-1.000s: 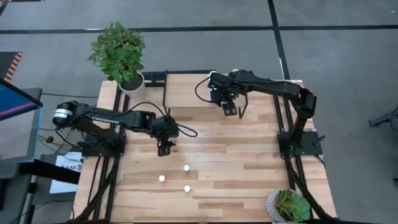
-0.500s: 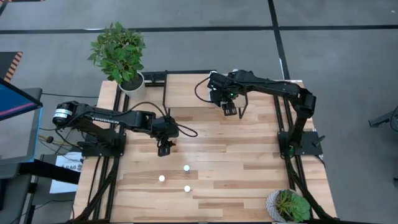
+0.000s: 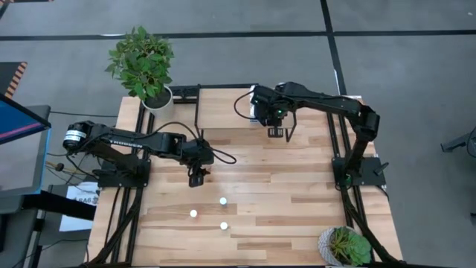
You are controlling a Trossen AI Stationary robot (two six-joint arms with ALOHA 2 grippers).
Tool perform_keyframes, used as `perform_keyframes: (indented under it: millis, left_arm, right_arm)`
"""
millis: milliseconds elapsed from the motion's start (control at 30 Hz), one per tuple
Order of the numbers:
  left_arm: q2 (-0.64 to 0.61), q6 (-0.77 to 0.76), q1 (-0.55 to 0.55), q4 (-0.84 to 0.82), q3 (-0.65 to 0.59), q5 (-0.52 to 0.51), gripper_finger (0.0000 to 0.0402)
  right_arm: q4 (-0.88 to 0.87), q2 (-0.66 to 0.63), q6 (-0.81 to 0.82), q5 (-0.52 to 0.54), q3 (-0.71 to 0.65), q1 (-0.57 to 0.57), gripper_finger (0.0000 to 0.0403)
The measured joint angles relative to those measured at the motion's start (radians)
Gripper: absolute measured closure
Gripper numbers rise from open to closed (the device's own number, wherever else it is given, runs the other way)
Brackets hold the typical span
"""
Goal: Pick and place medicine bottles onto shelf by color
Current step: Align the white transparent bottle with the other white transparent bottles on the shelf
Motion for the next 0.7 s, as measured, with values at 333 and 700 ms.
perform_keyframes:
  millis: [333, 700]
  left_arm:
    - [0.0, 0.027, 0.0, -0.003, 0.0, -0.029, 0.0225]
    - [0.0, 0.045, 0.0, -0.003, 0.0, -0.03, 0.0225]
  right_arm:
    - [-0.007, -0.248, 0.273, 0.001, -0.009, 0.011, 0.0282]
    - [0.537, -0.72, 0.581, 0.236, -0.513, 0.101, 0.0282]
